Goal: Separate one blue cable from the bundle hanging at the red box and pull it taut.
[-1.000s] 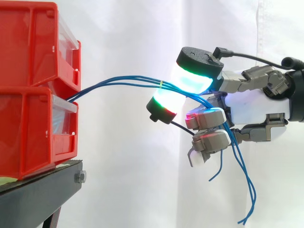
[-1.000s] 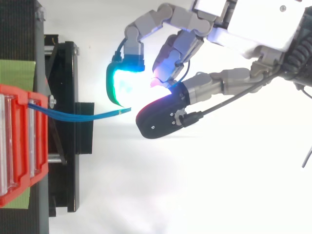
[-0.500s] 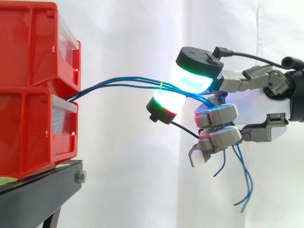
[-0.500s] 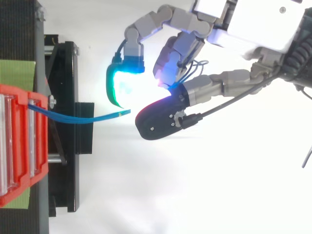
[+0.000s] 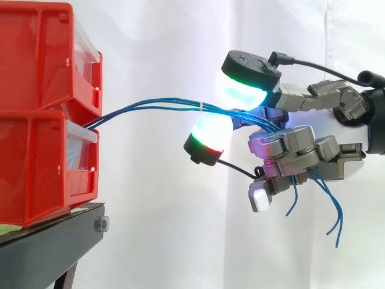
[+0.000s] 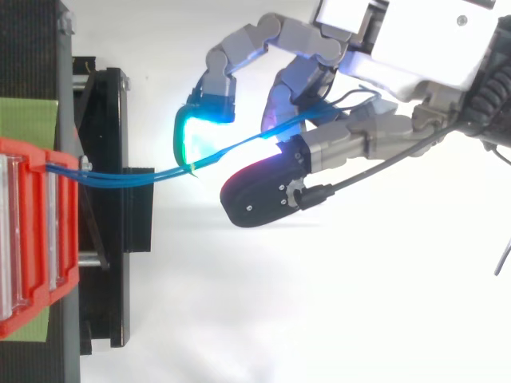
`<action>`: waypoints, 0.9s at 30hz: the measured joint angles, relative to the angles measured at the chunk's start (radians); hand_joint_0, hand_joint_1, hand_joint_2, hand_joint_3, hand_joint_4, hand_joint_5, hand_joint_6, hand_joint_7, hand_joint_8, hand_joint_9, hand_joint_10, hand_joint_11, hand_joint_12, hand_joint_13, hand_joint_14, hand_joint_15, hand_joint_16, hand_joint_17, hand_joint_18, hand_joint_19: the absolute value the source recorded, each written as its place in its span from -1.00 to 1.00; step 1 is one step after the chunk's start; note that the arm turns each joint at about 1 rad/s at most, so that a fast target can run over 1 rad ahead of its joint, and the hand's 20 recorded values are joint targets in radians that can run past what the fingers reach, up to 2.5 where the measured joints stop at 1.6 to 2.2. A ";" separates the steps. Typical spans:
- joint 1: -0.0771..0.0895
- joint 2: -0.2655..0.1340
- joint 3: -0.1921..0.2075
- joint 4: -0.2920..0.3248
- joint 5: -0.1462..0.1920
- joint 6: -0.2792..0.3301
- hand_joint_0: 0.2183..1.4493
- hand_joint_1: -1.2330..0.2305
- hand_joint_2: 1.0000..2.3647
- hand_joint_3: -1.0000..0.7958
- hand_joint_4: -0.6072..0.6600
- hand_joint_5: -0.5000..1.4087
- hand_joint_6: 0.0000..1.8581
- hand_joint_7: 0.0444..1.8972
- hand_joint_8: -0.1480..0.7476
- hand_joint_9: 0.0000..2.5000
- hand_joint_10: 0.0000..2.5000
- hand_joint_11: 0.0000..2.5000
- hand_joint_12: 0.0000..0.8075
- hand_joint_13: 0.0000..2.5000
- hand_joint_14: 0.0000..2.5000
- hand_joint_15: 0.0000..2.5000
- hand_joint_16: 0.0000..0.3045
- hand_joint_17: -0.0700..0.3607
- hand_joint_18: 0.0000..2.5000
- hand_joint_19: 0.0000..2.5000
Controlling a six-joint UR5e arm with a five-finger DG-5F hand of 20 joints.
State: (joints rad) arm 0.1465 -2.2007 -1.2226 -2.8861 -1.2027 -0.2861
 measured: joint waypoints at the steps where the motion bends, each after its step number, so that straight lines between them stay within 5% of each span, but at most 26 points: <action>1: 0.000 0.000 0.000 0.000 0.000 0.000 -0.58 -0.14 -1.00 -0.44 0.07 -0.74 -0.03 -0.11 -0.17 -0.13 -0.20 0.14 -0.25 0.03 0.40 -0.30 -0.64 -0.10 -0.29 -0.35; 7: 0.001 0.000 0.000 -0.002 0.000 0.002 -0.34 -0.13 -1.00 -0.44 0.00 -0.73 -0.04 -0.05 -0.26 -0.10 -0.32 0.27 -0.37 0.03 0.29 -0.20 -0.69 -0.18 -0.31 -0.31; 16: 0.001 0.000 0.000 -0.002 0.000 0.002 -0.27 -0.28 -0.97 -0.17 -0.11 -0.72 -0.01 0.07 -0.24 -0.09 -0.28 0.28 -0.33 0.04 0.21 -0.13 -0.69 -0.18 -0.31 -0.33; 22: 0.001 0.000 0.000 0.000 0.000 0.002 -0.10 -0.51 -1.00 -0.44 -0.10 -0.72 0.00 -0.01 -0.30 -0.13 -0.28 0.28 -0.33 0.01 -0.19 0.08 -0.71 -0.21 -0.38 -0.40; 27: 0.001 0.000 0.000 0.001 0.000 0.002 -0.45 -0.48 -1.00 -0.44 -0.06 -0.72 -0.02 -0.01 -0.25 -0.13 -0.27 0.27 -0.28 0.01 -0.20 0.06 -0.70 -0.19 -0.38 -0.38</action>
State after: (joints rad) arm 0.1474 -2.2010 -1.2226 -2.8854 -1.2028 -0.2838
